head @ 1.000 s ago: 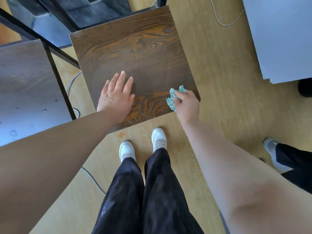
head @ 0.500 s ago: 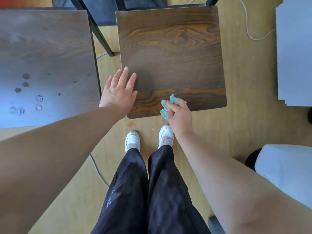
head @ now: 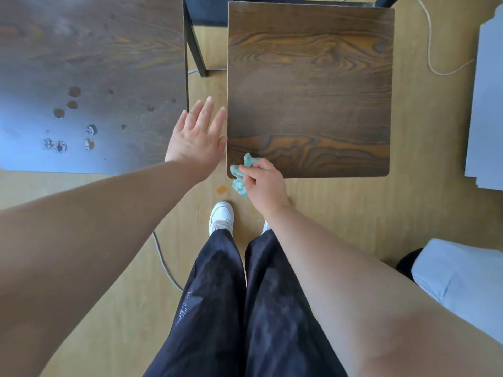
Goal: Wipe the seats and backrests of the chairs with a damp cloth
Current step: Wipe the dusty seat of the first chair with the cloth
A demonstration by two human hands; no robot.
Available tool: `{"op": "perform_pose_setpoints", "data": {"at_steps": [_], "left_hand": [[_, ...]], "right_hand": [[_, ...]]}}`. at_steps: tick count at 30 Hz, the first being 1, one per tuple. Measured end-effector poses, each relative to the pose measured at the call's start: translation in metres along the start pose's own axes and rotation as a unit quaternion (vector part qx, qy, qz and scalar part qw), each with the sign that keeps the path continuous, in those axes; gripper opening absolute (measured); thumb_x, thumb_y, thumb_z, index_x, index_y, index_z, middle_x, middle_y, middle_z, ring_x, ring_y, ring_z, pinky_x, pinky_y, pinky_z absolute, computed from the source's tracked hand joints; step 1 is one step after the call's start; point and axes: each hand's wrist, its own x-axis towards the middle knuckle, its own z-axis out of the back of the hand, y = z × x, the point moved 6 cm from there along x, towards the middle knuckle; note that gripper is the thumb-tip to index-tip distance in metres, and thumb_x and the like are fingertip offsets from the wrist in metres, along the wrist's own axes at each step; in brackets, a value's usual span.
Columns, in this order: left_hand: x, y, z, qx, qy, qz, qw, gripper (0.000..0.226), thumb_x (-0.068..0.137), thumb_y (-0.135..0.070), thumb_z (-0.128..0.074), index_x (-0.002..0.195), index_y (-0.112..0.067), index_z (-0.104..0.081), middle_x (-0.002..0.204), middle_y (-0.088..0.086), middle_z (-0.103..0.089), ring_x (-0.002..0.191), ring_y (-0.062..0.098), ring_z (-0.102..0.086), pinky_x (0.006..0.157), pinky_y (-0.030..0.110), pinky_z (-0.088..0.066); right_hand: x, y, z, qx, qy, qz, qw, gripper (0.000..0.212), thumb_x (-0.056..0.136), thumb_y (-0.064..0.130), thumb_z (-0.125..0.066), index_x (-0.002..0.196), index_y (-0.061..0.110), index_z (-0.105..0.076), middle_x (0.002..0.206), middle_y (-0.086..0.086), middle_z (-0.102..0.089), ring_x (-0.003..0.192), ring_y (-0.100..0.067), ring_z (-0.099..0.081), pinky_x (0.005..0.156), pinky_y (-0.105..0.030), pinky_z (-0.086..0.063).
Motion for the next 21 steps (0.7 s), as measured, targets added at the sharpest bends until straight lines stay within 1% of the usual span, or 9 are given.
{"op": "perform_pose_setpoints", "data": {"at_steps": [3,6,9,11,12,14,15,18,21], "left_hand": [[-0.002,-0.005,0.003,0.008,0.004,-0.004,1.000,0.058,0.106,-0.038,-0.023,0.159,-0.018,-0.010,0.167,0.010,-0.004,0.153,0.028,-0.003,0.124,0.047,-0.010],[0.003,-0.016,0.013,0.014,0.003,-0.016,1.000,0.058,0.106,-0.038,-0.026,0.158,-0.016,-0.013,0.166,0.011,-0.006,0.153,0.029,-0.005,0.124,0.047,-0.012],[0.014,-0.036,0.026,0.013,-0.005,-0.030,0.999,0.058,0.105,-0.037,-0.031,0.157,-0.016,-0.017,0.166,0.012,-0.009,0.152,0.030,-0.009,0.123,0.047,-0.014],[0.025,-0.053,0.034,0.015,-0.009,-0.038,0.999,0.058,0.106,-0.037,-0.029,0.158,-0.017,-0.014,0.166,0.011,-0.007,0.152,0.029,-0.006,0.124,0.046,-0.012],[0.031,-0.062,0.038,0.017,-0.012,-0.042,0.999,0.058,0.106,-0.037,-0.028,0.158,-0.017,-0.012,0.166,0.011,-0.006,0.153,0.029,-0.005,0.124,0.046,-0.011],[0.044,-0.080,0.044,0.015,-0.015,-0.052,0.998,0.058,0.106,-0.037,-0.027,0.158,-0.018,-0.011,0.166,0.010,-0.005,0.153,0.028,-0.003,0.124,0.046,-0.010],[0.049,-0.089,0.046,0.013,-0.017,-0.057,0.998,0.058,0.106,-0.037,-0.028,0.158,-0.017,-0.012,0.166,0.011,-0.005,0.153,0.028,-0.004,0.124,0.046,-0.010],[0.062,-0.110,0.048,0.013,-0.018,-0.063,0.998,0.059,0.106,-0.038,-0.028,0.158,-0.017,-0.012,0.166,0.010,-0.005,0.153,0.027,-0.003,0.124,0.046,-0.009],[0.071,-0.120,0.044,0.015,-0.013,-0.052,0.998,0.059,0.106,-0.038,-0.027,0.159,-0.017,-0.010,0.167,0.009,-0.003,0.153,0.026,-0.002,0.124,0.045,-0.008]], "right_hand": [[-0.003,-0.001,0.011,0.055,-0.010,-0.022,0.998,0.027,0.097,0.005,-0.056,0.118,0.010,-0.072,0.107,-0.001,-0.059,0.098,-0.014,-0.059,0.088,-0.016,-0.047],[-0.007,-0.010,0.045,0.087,-0.067,-0.031,0.993,0.028,0.093,0.003,-0.060,0.116,0.013,-0.073,0.101,0.003,-0.059,0.090,-0.007,-0.058,0.081,-0.010,-0.042],[-0.007,-0.035,0.099,0.083,-0.132,-0.044,0.987,0.028,0.093,0.006,-0.063,0.118,0.014,-0.072,0.101,0.004,-0.060,0.087,-0.005,-0.058,0.079,-0.008,-0.045],[-0.007,-0.062,0.140,0.067,-0.172,-0.064,0.981,0.027,0.093,0.008,-0.063,0.119,0.014,-0.071,0.104,0.001,-0.061,0.089,-0.006,-0.059,0.081,-0.012,-0.047],[-0.007,-0.078,0.159,0.062,-0.190,-0.079,0.977,0.027,0.093,0.008,-0.063,0.119,0.013,-0.072,0.105,0.000,-0.061,0.091,-0.007,-0.059,0.082,-0.012,-0.047],[-0.005,-0.111,0.192,0.058,-0.217,-0.114,0.968,0.027,0.093,0.007,-0.063,0.117,0.013,-0.072,0.108,-0.004,-0.061,0.092,-0.010,-0.058,0.083,-0.007,-0.042],[-0.003,-0.126,0.206,0.055,-0.223,-0.131,0.964,0.027,0.093,0.007,-0.062,0.117,0.013,-0.072,0.109,-0.005,-0.060,0.093,-0.012,-0.059,0.082,-0.006,-0.041],[0.005,-0.163,0.233,0.052,-0.223,-0.176,0.958,0.028,0.093,0.008,-0.061,0.117,0.016,-0.073,0.110,-0.003,-0.059,0.100,-0.018,-0.061,0.083,-0.015,-0.041],[0.017,-0.182,0.243,0.069,-0.220,-0.190,0.954,0.028,0.093,0.008,-0.061,0.117,0.017,-0.072,0.112,-0.005,-0.062,0.102,-0.017,-0.061,0.084,-0.016,-0.040]]}}
